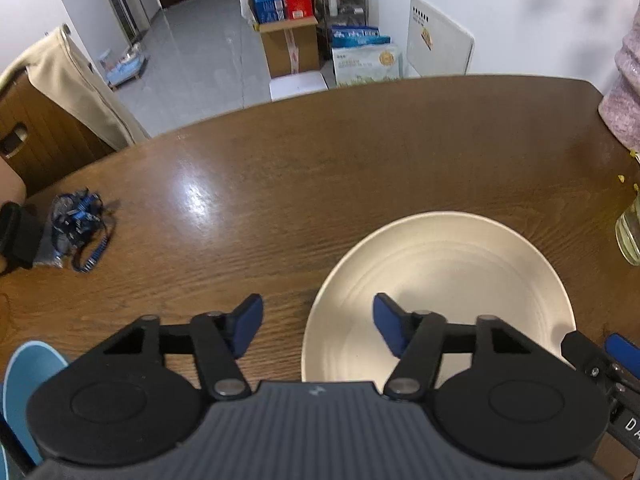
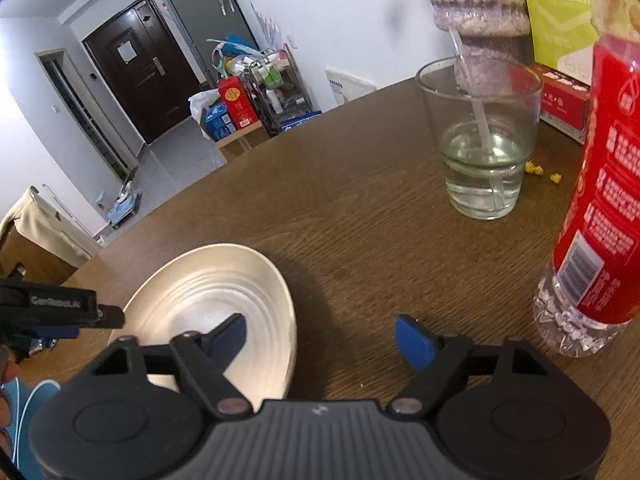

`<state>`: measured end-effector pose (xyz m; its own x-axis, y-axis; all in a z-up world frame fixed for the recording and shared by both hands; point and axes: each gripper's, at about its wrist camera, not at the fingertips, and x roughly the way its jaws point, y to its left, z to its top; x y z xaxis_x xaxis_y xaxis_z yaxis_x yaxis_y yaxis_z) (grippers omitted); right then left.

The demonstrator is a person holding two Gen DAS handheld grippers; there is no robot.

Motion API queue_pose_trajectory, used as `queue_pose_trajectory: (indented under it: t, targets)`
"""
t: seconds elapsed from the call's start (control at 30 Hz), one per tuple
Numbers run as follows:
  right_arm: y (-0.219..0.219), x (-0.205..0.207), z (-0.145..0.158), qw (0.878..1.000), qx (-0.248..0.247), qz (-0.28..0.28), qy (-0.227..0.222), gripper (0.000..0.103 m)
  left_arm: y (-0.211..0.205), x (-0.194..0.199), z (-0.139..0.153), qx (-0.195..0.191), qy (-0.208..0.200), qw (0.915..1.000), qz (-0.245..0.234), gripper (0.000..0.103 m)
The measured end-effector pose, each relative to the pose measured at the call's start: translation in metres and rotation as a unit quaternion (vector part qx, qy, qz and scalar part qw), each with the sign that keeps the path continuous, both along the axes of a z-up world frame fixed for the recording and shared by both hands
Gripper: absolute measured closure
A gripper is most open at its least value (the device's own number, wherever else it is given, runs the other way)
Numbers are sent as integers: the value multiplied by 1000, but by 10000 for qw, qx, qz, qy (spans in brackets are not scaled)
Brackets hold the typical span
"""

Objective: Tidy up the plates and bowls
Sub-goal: 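Close both tools on the rim of the cream plate by the vase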

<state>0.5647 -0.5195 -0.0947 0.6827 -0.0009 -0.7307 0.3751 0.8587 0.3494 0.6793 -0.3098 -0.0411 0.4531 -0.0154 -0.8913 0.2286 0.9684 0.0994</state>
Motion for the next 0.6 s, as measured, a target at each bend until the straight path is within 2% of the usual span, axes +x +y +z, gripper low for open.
queue_pose_trajectory:
  t: [0.2, 0.27, 0.3, 0.6]
  targets:
    - [0, 0, -3, 10000, 21, -8, 11, 36, 1, 8, -11, 66, 246, 9997, 67, 58]
    - [-1, 0, -4, 10000, 48, -15, 26, 39, 2, 9, -13, 140, 230, 9996, 91, 58]
    - [-2, 0, -5, 10000, 68, -18, 18, 42, 2, 9, -14, 155, 220, 9996, 105, 62]
    - [0, 3, -10, 9997, 195, 81, 83, 62, 2, 8, -17, 34, 334, 9994, 92, 81]
